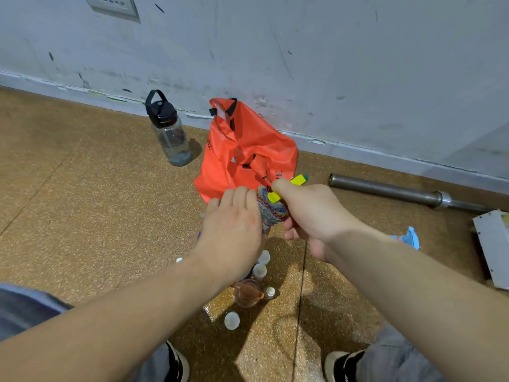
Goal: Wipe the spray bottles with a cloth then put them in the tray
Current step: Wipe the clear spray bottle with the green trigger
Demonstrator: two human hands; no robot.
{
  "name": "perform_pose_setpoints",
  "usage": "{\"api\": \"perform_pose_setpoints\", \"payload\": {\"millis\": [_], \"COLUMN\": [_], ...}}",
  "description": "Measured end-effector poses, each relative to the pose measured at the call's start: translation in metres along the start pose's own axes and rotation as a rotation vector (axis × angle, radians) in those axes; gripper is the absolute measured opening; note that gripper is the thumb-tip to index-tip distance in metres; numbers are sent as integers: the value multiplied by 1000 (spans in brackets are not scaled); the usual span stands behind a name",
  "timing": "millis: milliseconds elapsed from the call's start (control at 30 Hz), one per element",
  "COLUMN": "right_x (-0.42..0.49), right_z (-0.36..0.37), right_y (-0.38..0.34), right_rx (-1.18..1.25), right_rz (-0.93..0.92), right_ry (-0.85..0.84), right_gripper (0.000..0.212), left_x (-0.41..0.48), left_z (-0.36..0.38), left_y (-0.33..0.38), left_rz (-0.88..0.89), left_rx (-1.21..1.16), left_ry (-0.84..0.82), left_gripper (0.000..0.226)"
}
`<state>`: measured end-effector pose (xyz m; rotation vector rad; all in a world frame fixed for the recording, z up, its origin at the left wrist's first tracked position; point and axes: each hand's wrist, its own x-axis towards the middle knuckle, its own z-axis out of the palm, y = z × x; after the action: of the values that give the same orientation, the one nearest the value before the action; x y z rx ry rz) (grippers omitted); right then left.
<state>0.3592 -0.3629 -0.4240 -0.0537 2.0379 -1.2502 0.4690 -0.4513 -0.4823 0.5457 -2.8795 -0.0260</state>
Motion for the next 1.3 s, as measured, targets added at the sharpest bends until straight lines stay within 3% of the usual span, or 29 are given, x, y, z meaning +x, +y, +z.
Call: {"api": "perform_pose_setpoints", "payload": {"millis": [67,267,333,400,467,533,600,633,667,700,767,800,867,933,1000,1067,1133,1233,1300], "right_x": [0,-5,-1,3,6,8,8,9,10,10,9,8,2,-5,-9,-7,-2,8,14], "right_z": [3,0,-2,-5,-9,-12,-12,-12,-12,-12,-11,-10,-6,2,11,18,22,21,19], "right_y": [2,-1,-2,-2,-1,1,2,3,4,5,6,7,7,7,7,7,4,-3,-5], "right_rx": [-12,-377,-439,-518,-607,-671,-712,-713,-700,-686,-670,-666,-645,-601,-514,-433,-394,-355,-344], "right_rz": [-44,-417,-465,-506,-549,-605,-660,-677,-685,-688,-708,-730,-768,-779,-759,-731,-716,-696,-688], "right_ry": [21,8,26,32,18,-10,-11,-4,-2,-5,-11,-9,-3,-18,-61,-87,-78,-50,-25], "right_gripper": [33,38,41,43,42,40,40,40,40,40,38,37,34,33,33,34,35,36,37], "left_x": [-3,-16,-24,-33,-32,-24,-18,-16,-16,-19,-30,-34,-36,-35,-28,-25,-25,-32,-36], "left_z": [3,15,17,18,7,1,-6,-7,-12,-19,-21,-18,-10,-10,-18,-11,-1,4,-5], "left_y": [-3,-39,-49,-53,-52,-53,-55,-55,-52,-46,-36,-32,-28,-29,-31,-41,-49,-47,-37], "left_rz": [29,128,140,72,-239,-709,-958,-971,-873,-695,-200,-2,121,-8,-282,-570,-719,-777,-682], "left_rx": [-23,-320,-349,-513,-929,-1343,-1503,-1527,-1515,-1459,-1079,-834,-652,-840,-1160,-1297,-1371,-1284,-1180], "left_ry": [1,-83,-133,-217,-284,-317,-258,-227,-215,-205,-227,-235,-188,-99,-59,-143,-198,-241,-180], "left_gripper": [60,83,81,64,25,29,32,28,24,21,15,33,64,48,40,34,23,30,34]}}
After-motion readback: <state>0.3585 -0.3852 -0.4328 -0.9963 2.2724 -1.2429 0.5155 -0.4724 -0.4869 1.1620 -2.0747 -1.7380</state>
